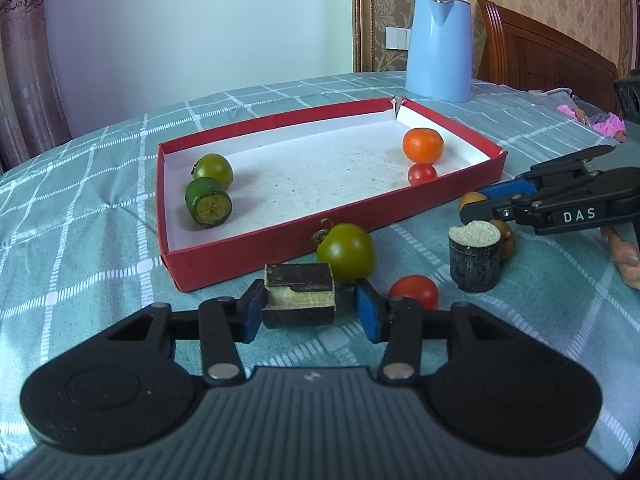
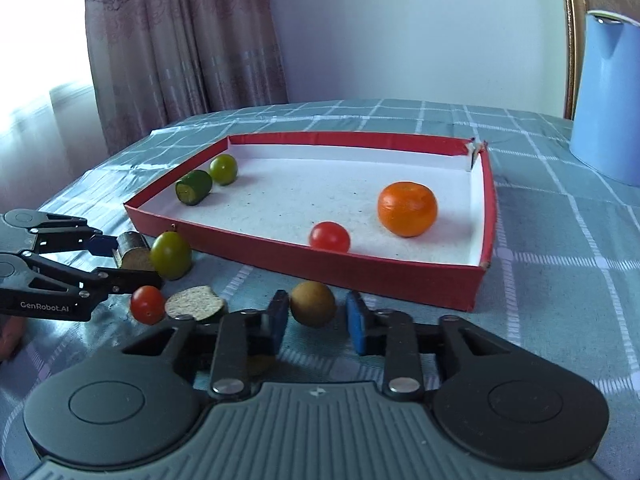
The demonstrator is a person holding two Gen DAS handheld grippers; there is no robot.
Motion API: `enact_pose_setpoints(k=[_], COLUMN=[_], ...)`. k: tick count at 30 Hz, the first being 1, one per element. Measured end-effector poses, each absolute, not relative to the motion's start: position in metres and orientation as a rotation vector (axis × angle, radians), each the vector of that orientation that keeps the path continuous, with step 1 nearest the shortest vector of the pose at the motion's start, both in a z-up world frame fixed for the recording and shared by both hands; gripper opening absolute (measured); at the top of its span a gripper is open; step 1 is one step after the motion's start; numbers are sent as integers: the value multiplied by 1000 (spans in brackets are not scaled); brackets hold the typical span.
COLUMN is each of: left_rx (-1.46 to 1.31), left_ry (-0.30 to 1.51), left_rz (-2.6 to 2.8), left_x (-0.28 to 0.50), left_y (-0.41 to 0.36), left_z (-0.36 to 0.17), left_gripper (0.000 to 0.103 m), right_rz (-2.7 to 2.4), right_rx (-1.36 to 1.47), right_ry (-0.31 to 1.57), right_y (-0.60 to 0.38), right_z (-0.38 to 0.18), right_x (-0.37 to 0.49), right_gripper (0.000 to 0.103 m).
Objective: Organize fruits
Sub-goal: 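Grasp the eggplant slice with the left tool while the right tool grasps the kiwi, then lower the eggplant slice and kiwi into the tray and open both tools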
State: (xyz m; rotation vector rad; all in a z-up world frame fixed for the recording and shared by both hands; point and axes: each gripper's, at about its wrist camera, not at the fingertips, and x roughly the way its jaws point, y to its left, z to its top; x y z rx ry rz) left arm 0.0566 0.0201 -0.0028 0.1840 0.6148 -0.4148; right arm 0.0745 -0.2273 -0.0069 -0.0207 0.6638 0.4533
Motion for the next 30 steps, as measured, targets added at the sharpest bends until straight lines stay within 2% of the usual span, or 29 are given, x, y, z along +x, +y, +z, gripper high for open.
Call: enact_pose_setpoints(k=[4,19,30], left_rx=[177,176,91], left_ry=[613,532,546], left_rz=[-399,-263,-162], left_x=[55,23,77], left_y=[20,12,-4], left_z=[-2,7,29], left_gripper=[31,31,31], right_rz=[448,412,374], right_rx=[-8,-6,-74], right_ry=[664,536,497], right_y=[-230,-237,-215], right_z=[-7,6,28], right_x=[74,57,90], right_gripper=[25,24,24])
